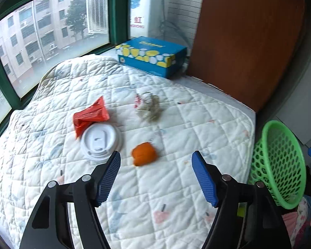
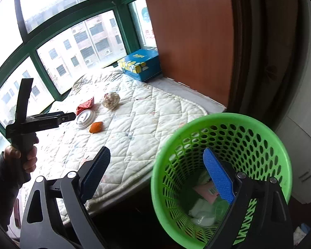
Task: Collect trash
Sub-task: 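Grasp the white cup lid with the left tool while the right tool grasps the orange sponge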
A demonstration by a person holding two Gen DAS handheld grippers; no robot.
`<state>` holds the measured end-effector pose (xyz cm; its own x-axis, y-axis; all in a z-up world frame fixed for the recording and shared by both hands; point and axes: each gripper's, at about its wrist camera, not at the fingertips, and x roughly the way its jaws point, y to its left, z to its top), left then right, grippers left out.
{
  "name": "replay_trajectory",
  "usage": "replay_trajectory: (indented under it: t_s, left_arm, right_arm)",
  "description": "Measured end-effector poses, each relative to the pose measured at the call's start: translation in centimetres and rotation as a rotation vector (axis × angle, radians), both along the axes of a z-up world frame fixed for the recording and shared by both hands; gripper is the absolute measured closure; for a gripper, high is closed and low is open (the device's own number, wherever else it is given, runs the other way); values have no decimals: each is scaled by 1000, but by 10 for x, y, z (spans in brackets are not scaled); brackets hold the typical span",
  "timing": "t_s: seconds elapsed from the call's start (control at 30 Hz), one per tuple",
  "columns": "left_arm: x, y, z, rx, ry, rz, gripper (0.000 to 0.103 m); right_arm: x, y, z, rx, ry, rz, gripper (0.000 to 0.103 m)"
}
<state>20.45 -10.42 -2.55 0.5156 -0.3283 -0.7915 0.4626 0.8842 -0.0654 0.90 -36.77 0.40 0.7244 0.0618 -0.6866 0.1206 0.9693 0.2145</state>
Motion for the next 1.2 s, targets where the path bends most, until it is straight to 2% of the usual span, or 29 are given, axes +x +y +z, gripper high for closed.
replay_trajectory:
  t_s: [0.1,0.17,0.2,0.43,0.63,0.97,1.0,1.07,1.2]
  left_arm:
    - [25,20,-12,17,22,63,32]
    - [41,30,-22,40,27,99,25]
    - [47,33,-26,51,27,112,24]
    - [85,40,-62,96,65,124,18]
    - [104,37,-80,94,87,120,9]
    - [125,34,-103,130,105,136,9]
    - [126,34,-105,131,105,135,10]
    - [126,33,-108,121,112,119,20]
    - [121,35,-104,109,97,119,20]
  right_arm:
    - [15,20,-3,-24,6,40,13]
    - [24,32,-7,-35,10,65,13]
    - [29,38,-9,-40,14,76,13]
    - [61,65,-29,-42,57,135,13]
    - [82,77,-43,-19,85,157,13]
    - [110,90,-61,3,120,188,13]
    - [112,92,-62,1,121,192,13]
    - [117,96,-65,-4,126,202,13]
    - [127,104,-70,-7,136,219,13]
